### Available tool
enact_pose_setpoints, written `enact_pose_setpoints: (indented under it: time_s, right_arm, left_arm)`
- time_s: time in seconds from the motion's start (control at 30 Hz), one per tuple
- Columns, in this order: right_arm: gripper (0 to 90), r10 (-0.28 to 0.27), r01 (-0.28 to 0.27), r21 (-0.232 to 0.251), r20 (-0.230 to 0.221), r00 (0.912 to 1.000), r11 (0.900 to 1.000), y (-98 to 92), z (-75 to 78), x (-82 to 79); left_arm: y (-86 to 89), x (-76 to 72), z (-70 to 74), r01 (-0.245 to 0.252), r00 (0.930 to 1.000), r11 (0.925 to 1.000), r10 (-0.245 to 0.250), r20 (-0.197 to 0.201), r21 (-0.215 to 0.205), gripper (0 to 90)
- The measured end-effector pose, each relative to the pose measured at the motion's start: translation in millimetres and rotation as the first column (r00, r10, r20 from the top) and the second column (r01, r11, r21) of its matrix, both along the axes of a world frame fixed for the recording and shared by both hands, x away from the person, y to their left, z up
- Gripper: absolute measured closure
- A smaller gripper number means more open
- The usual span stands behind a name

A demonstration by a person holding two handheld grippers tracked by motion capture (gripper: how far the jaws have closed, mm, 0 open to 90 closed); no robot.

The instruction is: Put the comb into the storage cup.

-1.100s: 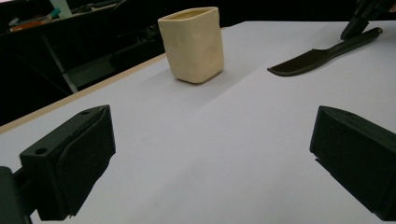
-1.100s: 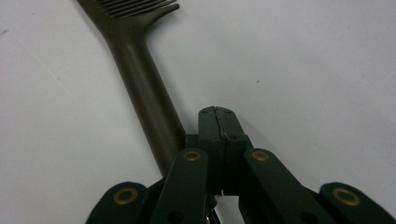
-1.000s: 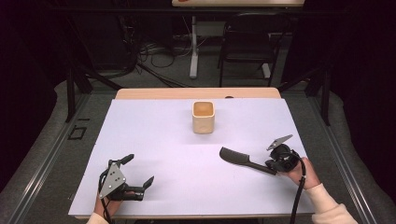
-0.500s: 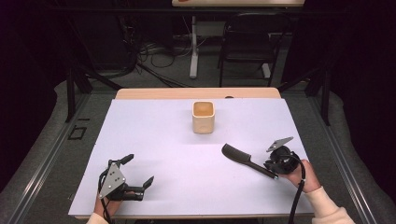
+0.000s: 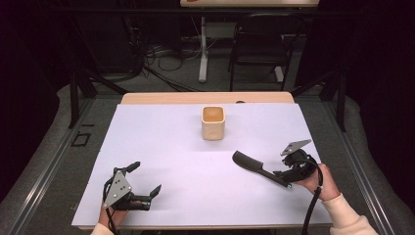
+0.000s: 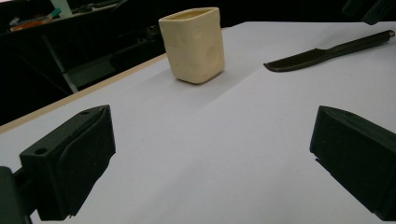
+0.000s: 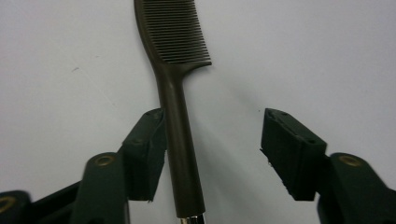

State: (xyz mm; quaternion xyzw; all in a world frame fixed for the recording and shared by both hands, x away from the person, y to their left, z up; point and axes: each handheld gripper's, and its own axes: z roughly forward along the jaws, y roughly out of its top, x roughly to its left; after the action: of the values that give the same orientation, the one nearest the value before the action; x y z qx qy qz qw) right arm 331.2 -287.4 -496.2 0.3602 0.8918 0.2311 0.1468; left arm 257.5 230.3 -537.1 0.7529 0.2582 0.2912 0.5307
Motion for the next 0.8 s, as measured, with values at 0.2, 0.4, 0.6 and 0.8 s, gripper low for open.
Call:
enact_pose_setpoints:
  time_s: [0.2,0.4,0.6,0.8]
  right_arm:
    - [17.4,0.033,-0.033,-0.026,-0.021,0.9992,0.999,10.6,3.2,1.9]
    - [3.5,0.065,-0.067,-0.046,-0.045,0.9969,0.997,23.6,1.0,3.7]
    - [0.0,0.081,-0.086,-0.064,-0.077,0.9937,0.994,34.9,-0.9,7.3]
    - [0.0,0.099,-0.108,-0.085,-0.101,0.9899,0.99,45.0,-5.0,11.2]
  left_arm:
    - [-0.3,-0.4,0.3,0.0,1.0,1.0,0.0,0.005,0.001,0.2]
    - [0.1,-1.0,0.6,-0.001,1.0,1.0,0.001,0.007,0.001,0.2]
    - [0.4,-0.5,0.3,0.0,1.0,1.0,0.0,0.005,0.001,0.2]
    - [0.1,-0.9,0.5,0.003,1.0,1.0,-0.003,0.006,0.001,0.2]
